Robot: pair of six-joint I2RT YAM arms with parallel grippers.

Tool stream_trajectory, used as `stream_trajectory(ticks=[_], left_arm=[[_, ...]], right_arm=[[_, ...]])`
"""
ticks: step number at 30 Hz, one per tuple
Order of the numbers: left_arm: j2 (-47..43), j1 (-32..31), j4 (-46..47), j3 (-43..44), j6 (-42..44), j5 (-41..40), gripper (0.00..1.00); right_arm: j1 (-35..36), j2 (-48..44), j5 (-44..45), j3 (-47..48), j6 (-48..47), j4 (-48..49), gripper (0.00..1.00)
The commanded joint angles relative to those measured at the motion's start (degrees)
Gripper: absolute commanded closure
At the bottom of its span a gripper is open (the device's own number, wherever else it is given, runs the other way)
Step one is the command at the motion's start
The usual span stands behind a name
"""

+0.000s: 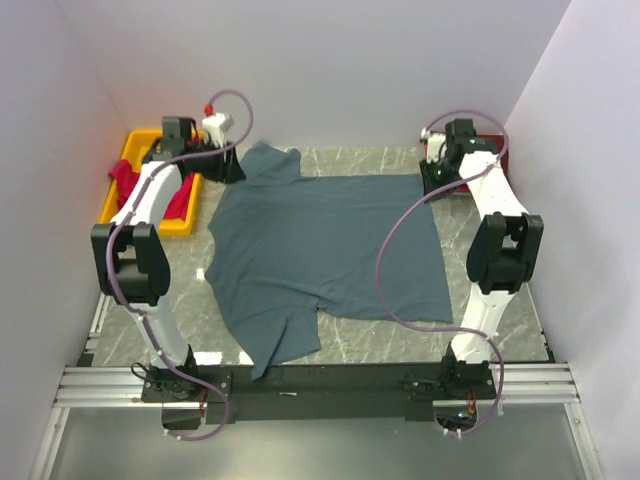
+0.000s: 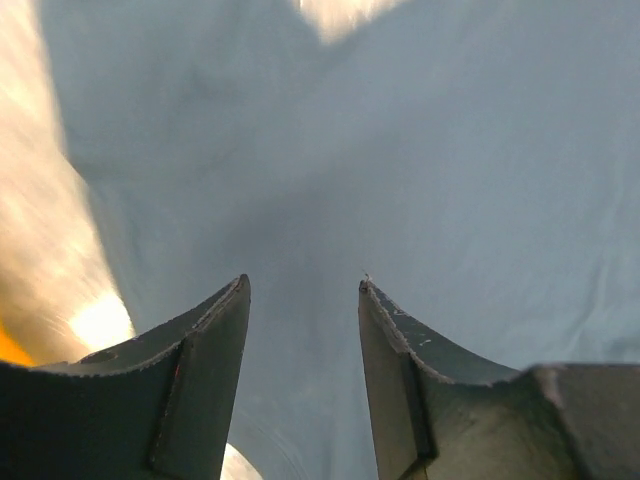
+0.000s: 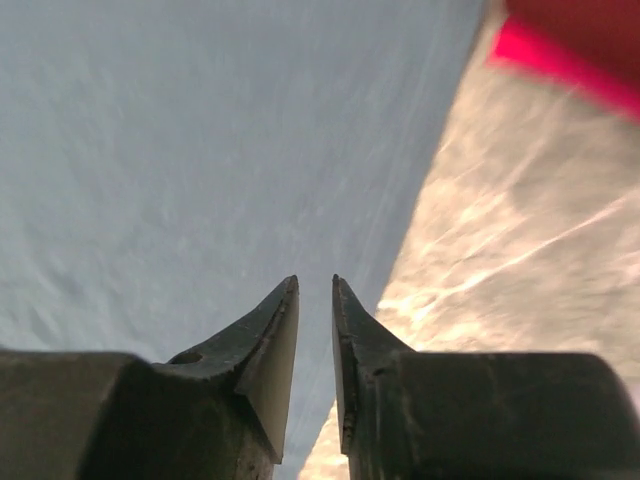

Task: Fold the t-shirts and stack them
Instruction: Flatten the tshirt out

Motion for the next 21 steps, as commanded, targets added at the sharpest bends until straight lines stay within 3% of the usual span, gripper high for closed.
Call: stream_trajectory(ticks=[1, 11, 16, 21], left_arm=[[4.57, -0.12, -6.10, -5.53, 2.92, -0.23, 0.47], [12.66, -0.12, -3.37, -4.15, -1.91, -8.49, 0.52], [20.03, -0.12, -4.16, 2.79, -3.33, -11.57, 0.53], [25.31, 1.55, -5.66, 9.73, -3.07, -12.64, 0.53]], right_arm=[[-0.02, 2.89, -0.56, -5.01, -2.10, -1.46, 0.74], [0.07, 13.95, 0.76, 0.68, -0.17, 1.70, 0.76], [0.07, 19.23, 3.04, 6.22, 1.59, 2.67, 0.78], [-0.02, 26.35, 3.75, 18.52, 3.87, 0.66, 0.79]])
